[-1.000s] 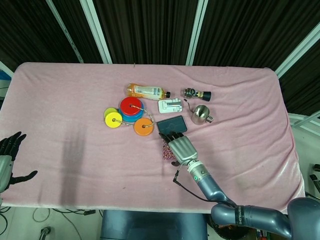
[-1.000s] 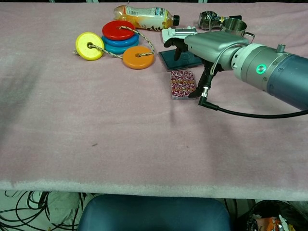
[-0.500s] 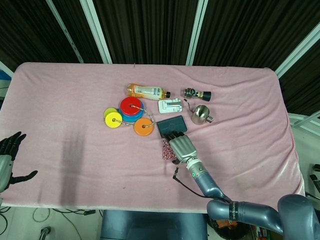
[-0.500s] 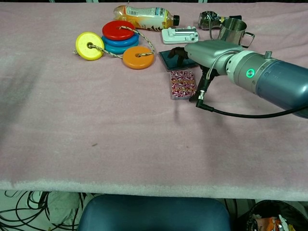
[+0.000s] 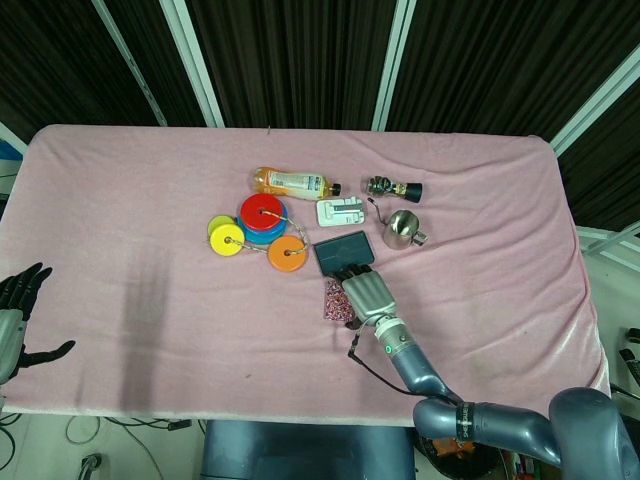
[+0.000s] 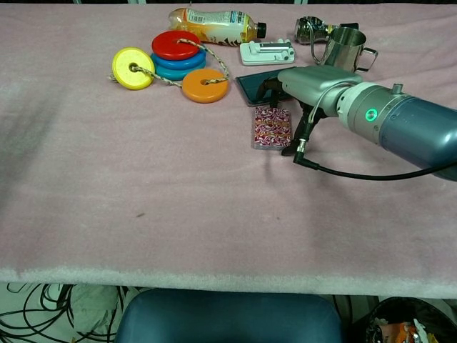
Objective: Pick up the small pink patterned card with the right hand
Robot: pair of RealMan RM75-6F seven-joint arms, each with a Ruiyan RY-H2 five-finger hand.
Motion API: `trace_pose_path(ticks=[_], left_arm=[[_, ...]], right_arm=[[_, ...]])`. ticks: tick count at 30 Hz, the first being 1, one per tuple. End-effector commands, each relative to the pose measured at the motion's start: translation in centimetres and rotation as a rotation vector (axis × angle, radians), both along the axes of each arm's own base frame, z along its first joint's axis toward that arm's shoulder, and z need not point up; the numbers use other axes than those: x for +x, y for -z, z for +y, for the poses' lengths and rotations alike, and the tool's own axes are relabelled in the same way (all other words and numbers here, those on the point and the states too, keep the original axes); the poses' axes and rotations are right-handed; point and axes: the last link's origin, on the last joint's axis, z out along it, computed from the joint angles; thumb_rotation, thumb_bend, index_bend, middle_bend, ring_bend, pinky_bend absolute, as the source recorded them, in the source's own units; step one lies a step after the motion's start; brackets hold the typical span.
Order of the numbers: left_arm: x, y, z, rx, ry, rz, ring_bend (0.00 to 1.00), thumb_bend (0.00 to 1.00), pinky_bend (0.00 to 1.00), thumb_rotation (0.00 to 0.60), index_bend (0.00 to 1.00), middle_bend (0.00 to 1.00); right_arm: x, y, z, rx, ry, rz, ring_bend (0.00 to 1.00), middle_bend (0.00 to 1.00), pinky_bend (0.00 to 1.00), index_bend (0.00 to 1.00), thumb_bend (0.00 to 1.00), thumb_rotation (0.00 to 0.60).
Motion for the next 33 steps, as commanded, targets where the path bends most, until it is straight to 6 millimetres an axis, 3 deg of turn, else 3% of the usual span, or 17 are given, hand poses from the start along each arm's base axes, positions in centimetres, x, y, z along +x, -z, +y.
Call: trace_pose_path(ticks=[1,6,19,26,33], left_arm=[[0.0,0.0,0.0,0.000,-0.001,-0.001,0.00,0.00,0.00,0.600,0.00,0.00],[0.0,0.0,0.0,0.001,0.000,-0.001,0.00,0.00,0.00,0.600,0.00,0.00],[0.1,-0.1,-0.2,0.017,0.019,0.013,0.00,0.00,0.00,0.600,0.00,0.00],[0.2,0.0,-0.4,0.019,0.032,0.026,0.00,0.00,0.00,0.600,0.00,0.00],[0.5,0.3,-0.6,0.022,0.062,0.055,0.00,0.00,0.00,0.600,0.00,0.00]], right_arm=[[-0.1,0.1,0.1,0.001,0.001,-0.002,0.24,0.45,0.26,0.25,0.17,0.600],[0.0,-0.3,0.4,-0.007,-0.012,-0.020,0.29,0.52,0.27,0.29,0.21,0.600],[2.0,-6.6,3.3,-0.096,-0.087,-0.156,0.29,0.52,0.27,0.29,0.21,0.600],[0.2,-10.2,7.4,-0.116,-0.061,-0.243,0.29,0.51,0.27,0.29,0.21,0.600],[-1.6,-12.3,11.7,-0.090,0.015,-0.400,0.29,0.51,0.27,0.29,0.21,0.600]])
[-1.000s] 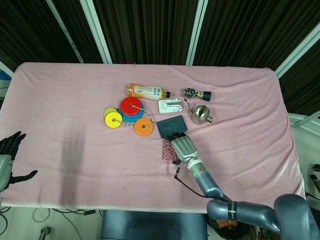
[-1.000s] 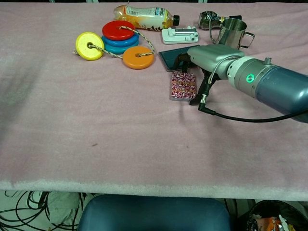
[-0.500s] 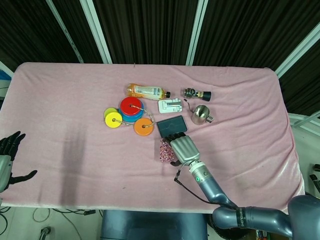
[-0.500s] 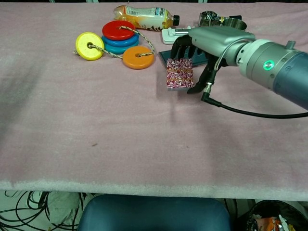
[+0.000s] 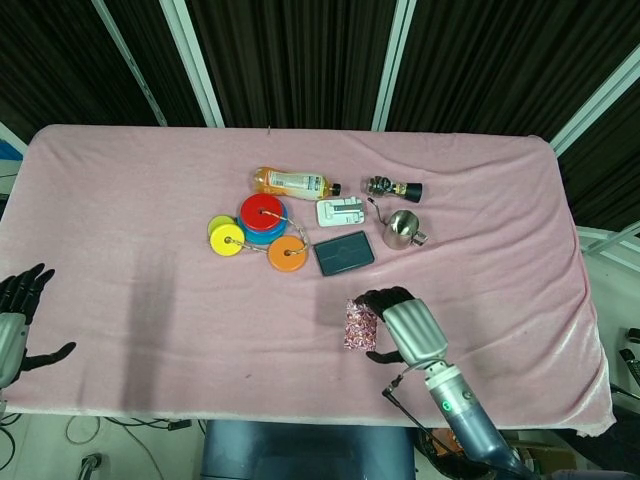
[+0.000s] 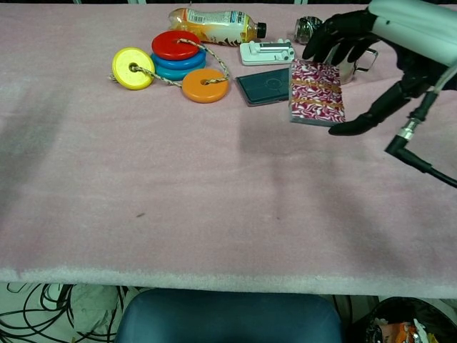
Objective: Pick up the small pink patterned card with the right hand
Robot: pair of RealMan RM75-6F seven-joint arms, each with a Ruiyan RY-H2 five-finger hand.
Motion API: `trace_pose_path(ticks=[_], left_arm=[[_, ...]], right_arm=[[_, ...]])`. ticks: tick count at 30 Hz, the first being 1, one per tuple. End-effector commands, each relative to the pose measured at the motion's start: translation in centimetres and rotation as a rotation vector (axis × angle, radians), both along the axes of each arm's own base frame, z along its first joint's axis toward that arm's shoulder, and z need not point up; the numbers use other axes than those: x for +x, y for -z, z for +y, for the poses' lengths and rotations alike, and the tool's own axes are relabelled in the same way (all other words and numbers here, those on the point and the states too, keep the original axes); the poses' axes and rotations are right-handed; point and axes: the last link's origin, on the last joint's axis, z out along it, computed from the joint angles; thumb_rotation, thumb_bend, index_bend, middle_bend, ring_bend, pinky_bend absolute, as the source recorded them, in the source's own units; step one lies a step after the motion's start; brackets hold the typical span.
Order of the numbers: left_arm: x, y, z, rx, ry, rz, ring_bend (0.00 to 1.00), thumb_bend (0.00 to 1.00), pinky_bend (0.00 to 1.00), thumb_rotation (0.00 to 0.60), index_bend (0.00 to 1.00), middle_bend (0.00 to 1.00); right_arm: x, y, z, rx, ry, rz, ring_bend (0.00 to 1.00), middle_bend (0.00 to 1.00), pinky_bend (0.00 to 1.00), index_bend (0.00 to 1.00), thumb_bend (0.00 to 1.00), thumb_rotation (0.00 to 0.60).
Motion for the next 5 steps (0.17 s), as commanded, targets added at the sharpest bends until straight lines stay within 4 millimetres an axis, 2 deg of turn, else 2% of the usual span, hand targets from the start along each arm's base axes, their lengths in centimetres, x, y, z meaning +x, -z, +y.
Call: trace_pose_path(ticks=[1,5], left_arm=[[0.05,0.08,-0.09,0.004,0.009,0.008,0.00,0.00,0.00,0.600,0.00,0.00],[0.12,0.09,-0.22,0.013,0.020,0.017,0.00,0.00,0.00,0.600,0.00,0.00]], right_arm=[[-0.96,-1.37,2.45,0.032,0.054,-0.120,0.29,0.51,0.27,0.29,0.21,0.600],[-1.36,-2.17,2.81,0.024,0.060,-0.165,0.29,0.51,0.27,0.29,0.21,0.600]])
